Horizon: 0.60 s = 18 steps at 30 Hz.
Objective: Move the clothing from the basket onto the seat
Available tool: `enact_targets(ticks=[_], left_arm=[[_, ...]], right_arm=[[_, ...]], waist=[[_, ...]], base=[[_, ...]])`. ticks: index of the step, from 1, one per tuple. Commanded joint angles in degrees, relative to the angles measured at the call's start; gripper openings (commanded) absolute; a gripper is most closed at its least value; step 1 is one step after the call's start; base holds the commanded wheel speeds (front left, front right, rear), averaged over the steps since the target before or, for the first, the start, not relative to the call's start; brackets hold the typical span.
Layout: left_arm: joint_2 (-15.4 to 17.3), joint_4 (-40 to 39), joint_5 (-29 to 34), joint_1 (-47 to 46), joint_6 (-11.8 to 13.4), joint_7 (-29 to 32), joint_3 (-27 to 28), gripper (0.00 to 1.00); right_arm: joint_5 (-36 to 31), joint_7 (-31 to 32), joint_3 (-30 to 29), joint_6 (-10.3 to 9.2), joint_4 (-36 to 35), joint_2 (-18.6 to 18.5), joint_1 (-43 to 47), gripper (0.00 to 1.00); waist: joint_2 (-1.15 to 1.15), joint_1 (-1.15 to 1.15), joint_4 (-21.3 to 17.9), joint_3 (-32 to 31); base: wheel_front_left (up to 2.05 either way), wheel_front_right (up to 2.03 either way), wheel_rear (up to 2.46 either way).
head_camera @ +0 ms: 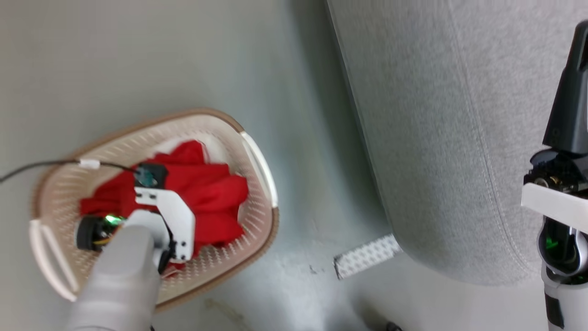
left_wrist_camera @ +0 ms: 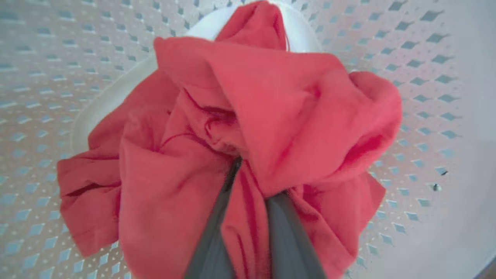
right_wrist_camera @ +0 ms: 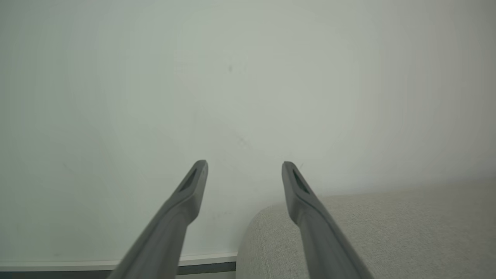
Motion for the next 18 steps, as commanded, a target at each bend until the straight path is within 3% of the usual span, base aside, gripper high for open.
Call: enact_targets(ticks=[1, 18], left_arm=[[-0.28, 0.13, -1.03, 1.24, -0.40, -1.21, 0.06, 0.00], [-4.54, -1.13, -6.56, 9.41, -4.88, -14.88, -2.66, 0.00]], right_arm=[[-0.45, 0.05, -0.20, -0.12, 0.42, -0.72, 0.96, 1.00], [-1.87, 0.06, -1.12, -0.12, 5.09, -5.62, 10.99, 1.00]], waist=[[0.00, 0.00, 2.98, -4.62], [0.00, 0.00, 13.18, -28.61]], base=[[0.00, 0.00, 0.00], [0.00, 0.00, 0.00]])
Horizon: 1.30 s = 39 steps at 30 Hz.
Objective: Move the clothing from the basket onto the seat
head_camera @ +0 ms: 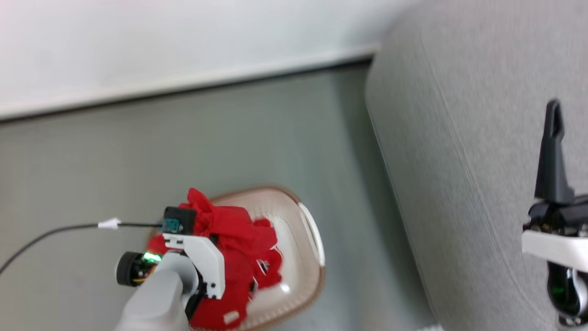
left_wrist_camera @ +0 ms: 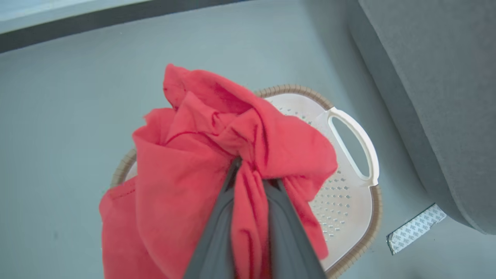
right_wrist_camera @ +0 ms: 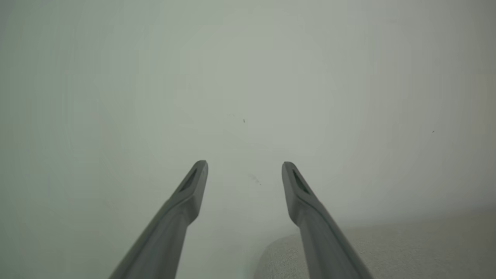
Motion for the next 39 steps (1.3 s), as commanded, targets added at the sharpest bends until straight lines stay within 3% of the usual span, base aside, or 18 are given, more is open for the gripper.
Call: enact_targets(ticks=[1, 8, 14, 32, 39], left_arm=[[0.00, -1.15, -1.89, 1.83, -0.31, -1.13, -0.90, 0.00], [0.07, -11.70, -13.50, 6.24, -0.45, -2.35, -9.42, 0.00], [0.03, -18.41, -18.36, 6.57, -0.39, -3.49, -12.12, 0.00], [1.64, -38.22, -21.60, 5.73, 1.93, 1.96, -11.67, 0.00], [1.88, -42.52, -21.67, 7.30, 2.99, 4.65, -12.70, 0.00]], right_arm=[[-0.60, 0.05, 0.00, -0.12, 0.76, -0.59, 1.80, 1.00], [-0.47, 0.05, 0.99, -0.12, 2.79, -1.34, 6.14, 1.00], [-0.26, 0.06, 2.16, -0.12, 4.44, -1.06, 10.09, 1.00], [0.32, 0.06, 7.40, -0.12, 6.97, -1.10, 13.54, 1.00], [0.58, 0.06, 19.31, -0.12, 11.24, -2.96, 10.02, 1.00]], waist=[[0.00, 0.01, 4.55, -7.48], [0.00, 0.01, 7.49, -14.83], [0.00, 0.01, 9.33, -19.32], [0.00, 0.01, 9.71, -22.50], [0.00, 0.01, 9.74, -22.23]], base=[[0.00, 0.00, 0.00], [0.00, 0.00, 0.00], [0.00, 0.00, 0.00], [0.00, 0.00, 0.00], [0.00, 0.00, 0.00]])
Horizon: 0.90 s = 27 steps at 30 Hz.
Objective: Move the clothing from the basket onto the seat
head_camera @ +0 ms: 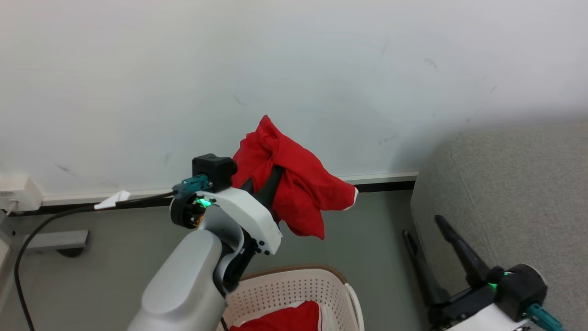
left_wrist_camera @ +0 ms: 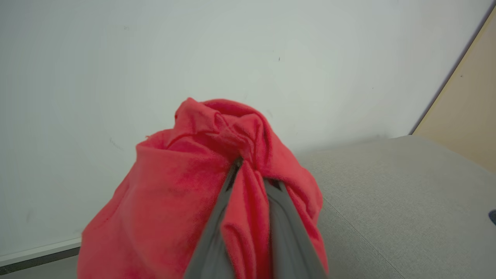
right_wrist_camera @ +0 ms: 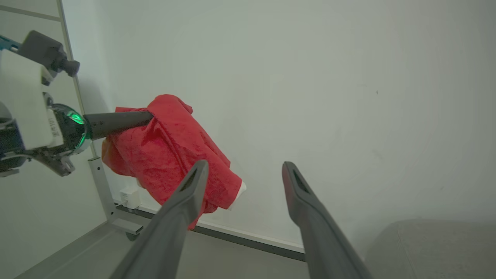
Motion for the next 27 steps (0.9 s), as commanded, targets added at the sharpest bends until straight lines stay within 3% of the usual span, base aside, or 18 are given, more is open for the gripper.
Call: enact_targets(ticks=[1, 8, 14, 27], left_arm=[[0.25, -0.54, -0.32, 0.84, 0.08, 0.29, -0.12, 0.00], [-0.33, -1.68, -0.80, 0.44, 0.08, 1.73, -1.59, 0.00], [-0.83, -2.41, -1.35, -0.22, -0.26, 2.41, -3.33, 0.00], [-1.51, -4.18, -3.60, -1.46, -0.06, 4.23, -7.93, 0.00]], right_arm=[[0.36, 0.05, 1.90, -0.12, 1.13, -0.67, -1.50, 1.00], [0.57, 0.06, 16.29, -0.12, 12.35, -1.82, -10.18, 1.00], [1.57, 0.05, 25.75, -0.12, 21.75, 0.03, -18.03, 1.00], [1.85, 0.05, 30.97, -0.12, 38.53, 5.75, -28.16, 1.00]], waist=[[0.00, 0.00, 0.15, -0.01], [0.00, 0.00, 1.40, -0.62], [0.00, 0.00, 2.34, -0.83], [0.00, 0.00, 4.42, 0.42]], base=[[0.00, 0.00, 0.00], [0.00, 0.00, 0.00], [0.00, 0.00, 0.00], [0.00, 0.00, 0.00]])
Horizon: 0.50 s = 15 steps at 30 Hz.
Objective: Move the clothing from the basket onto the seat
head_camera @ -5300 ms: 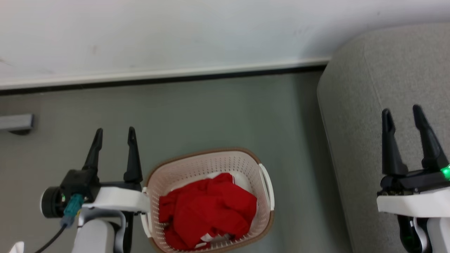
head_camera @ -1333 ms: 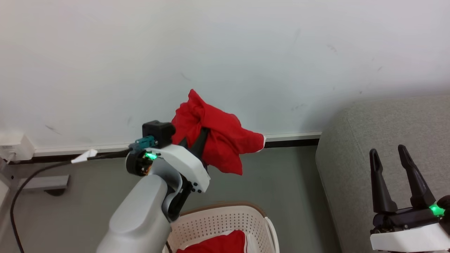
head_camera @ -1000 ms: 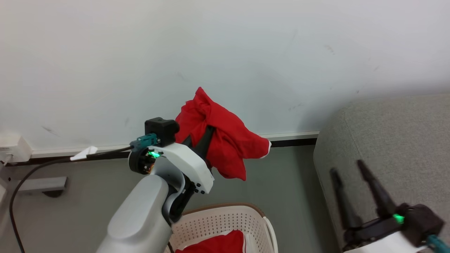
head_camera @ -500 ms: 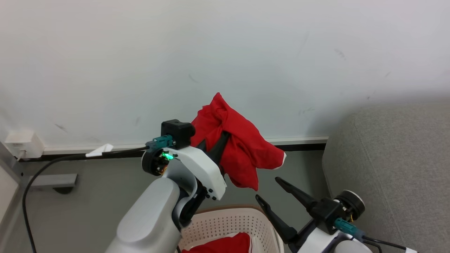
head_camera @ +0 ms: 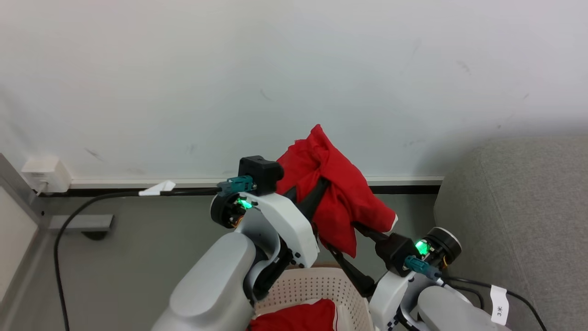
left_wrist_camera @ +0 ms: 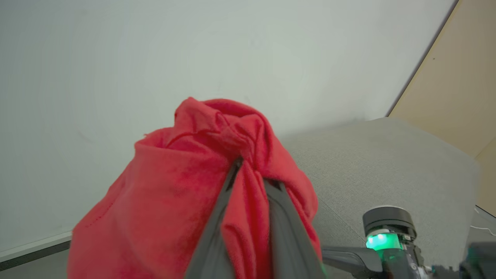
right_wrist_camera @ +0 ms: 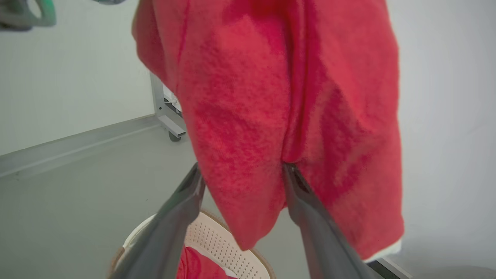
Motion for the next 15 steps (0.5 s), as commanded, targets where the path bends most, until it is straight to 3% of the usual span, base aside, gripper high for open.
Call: enact_targets(ticks=[1, 10, 11, 12, 13, 15], left_arm=[[0.05, -0.45, -0.67, -0.76, 0.05, 0.02, -0.50, 0.00], [-0.02, -1.76, -4.38, -1.70, 1.33, 0.03, -5.40, 0.00], [-0.02, -1.80, -4.79, -1.83, 1.47, -0.10, -5.95, 0.00], [-0.02, -1.82, -5.22, -1.97, 1.68, -0.23, -6.47, 0.00], [-0.02, -1.75, -5.65, -2.11, 1.89, -0.34, -6.93, 0.00], [-0.02, -1.42, -6.28, -2.42, 2.16, -0.47, -7.71, 0.00]], right_arm=[[0.40, 0.06, 0.31, -0.12, 1.46, 0.23, -1.23, 1.00], [-0.14, 0.05, -0.66, -0.12, 5.46, 2.26, -4.93, 1.00], [0.00, 0.06, -0.70, -0.12, 5.81, 2.42, -4.95, 0.79], [0.07, 0.05, -0.79, -0.12, 6.09, 2.47, -5.10, 0.27], [0.28, 0.05, -1.03, -0.12, 6.30, 2.51, -5.19, 0.00], [0.66, 0.05, -1.30, -0.12, 6.21, 2.59, -5.26, 0.00]], waist=[[0.00, -0.01, 0.42, 0.33], [0.00, -0.01, 2.21, 1.06], [0.00, -0.01, 2.41, 1.10], [0.00, -0.01, 2.59, 1.13], [0.00, -0.01, 2.74, 1.16], [0.00, -0.01, 3.02, 1.16]], base=[[0.00, 0.00, 0.00], [0.00, 0.00, 0.00], [0.00, 0.00, 0.00], [0.00, 0.00, 0.00], [0.00, 0.00, 0.00], [0.00, 0.00, 0.00]])
